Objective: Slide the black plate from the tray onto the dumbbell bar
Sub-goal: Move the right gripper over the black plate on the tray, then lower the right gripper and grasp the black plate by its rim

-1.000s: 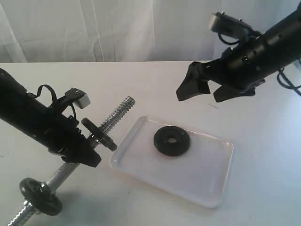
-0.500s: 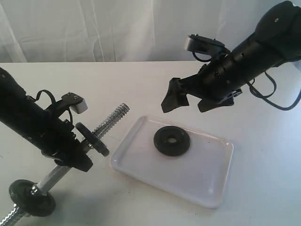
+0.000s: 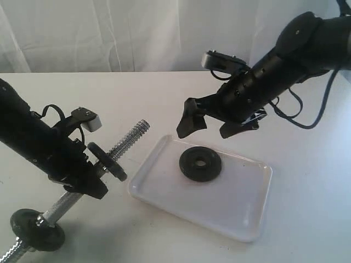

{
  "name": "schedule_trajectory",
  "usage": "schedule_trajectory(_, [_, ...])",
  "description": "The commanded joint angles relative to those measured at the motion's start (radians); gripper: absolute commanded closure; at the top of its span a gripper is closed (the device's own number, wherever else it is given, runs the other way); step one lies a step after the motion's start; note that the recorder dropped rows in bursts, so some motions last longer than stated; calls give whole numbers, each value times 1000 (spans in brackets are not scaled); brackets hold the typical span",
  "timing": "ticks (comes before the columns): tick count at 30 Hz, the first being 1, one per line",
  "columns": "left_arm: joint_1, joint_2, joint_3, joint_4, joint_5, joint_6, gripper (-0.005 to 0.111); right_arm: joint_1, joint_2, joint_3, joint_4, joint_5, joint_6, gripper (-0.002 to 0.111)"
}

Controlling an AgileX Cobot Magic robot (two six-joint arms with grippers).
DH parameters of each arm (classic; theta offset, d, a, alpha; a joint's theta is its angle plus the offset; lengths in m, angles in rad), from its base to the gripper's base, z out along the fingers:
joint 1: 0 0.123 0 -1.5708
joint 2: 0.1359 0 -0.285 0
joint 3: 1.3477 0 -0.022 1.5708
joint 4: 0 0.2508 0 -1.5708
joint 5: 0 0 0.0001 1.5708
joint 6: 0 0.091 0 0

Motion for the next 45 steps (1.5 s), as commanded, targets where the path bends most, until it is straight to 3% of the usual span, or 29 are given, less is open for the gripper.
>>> schedule_trajectory(1, [-1,-54,-18,-91,56,-5,107,66,43,-100,-179,47,98,3])
schedule_trajectory(4, [-1,-54,-18,-91,57,-12,107,128,95,-198,-424,157,340,3])
schedule_trajectory(6, [-1,-54,-18,-91,53,-12,107,146,120,-220,-461,189,393,3])
schedule_trajectory(15, [-1,-54,-18,-91,47,-17,107,190,200,-226,-480,142,416,3])
schedule_trajectory(45, [-1,-54,-18,-91,21,-23,107,190,287,-226,-562,27,541,3])
